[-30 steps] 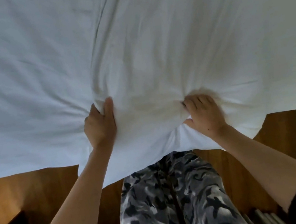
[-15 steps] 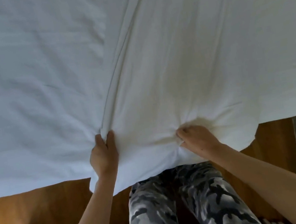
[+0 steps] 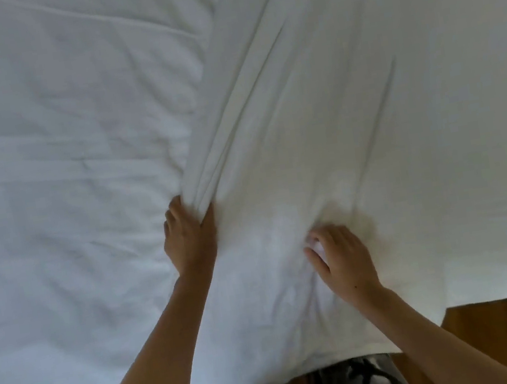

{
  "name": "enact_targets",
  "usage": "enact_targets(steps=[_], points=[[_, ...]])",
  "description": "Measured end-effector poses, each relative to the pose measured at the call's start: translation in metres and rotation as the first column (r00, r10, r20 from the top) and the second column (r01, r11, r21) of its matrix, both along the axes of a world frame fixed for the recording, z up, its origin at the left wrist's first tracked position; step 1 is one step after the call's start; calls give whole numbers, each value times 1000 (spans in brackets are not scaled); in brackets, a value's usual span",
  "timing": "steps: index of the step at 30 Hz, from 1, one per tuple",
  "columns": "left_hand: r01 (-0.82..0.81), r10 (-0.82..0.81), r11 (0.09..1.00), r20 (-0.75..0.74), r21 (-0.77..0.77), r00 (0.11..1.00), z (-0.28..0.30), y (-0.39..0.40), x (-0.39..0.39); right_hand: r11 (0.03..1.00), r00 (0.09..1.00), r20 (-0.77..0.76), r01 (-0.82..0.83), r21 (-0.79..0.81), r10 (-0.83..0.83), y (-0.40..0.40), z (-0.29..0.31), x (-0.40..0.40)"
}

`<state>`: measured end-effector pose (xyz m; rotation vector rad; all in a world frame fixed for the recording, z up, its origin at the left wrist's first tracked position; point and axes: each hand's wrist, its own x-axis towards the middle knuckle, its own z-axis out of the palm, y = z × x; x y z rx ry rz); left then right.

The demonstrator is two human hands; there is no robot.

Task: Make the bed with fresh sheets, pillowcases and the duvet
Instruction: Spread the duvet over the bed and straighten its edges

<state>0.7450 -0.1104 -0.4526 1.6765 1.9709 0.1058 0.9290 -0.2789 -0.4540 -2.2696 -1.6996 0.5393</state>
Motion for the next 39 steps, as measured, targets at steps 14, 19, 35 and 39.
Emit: enact_targets(steps=[14,19,35,39], points=[[229,-243,955,56,191,968,-20,191,169,895,893,61,444,45,-446,339,1,102],[372,-377,914,5,163,926,-23,230,180,809,819,77,574,-125,-569,400,-10,103],[106,-94,994,391,-9,916,-31,344,15,975,978,-161,96,-201,-129,523,-13,-20],[32,-29,999,261,-6,965,-38,353,11,995,996,54,80,-67,-76,490,-36,-22]])
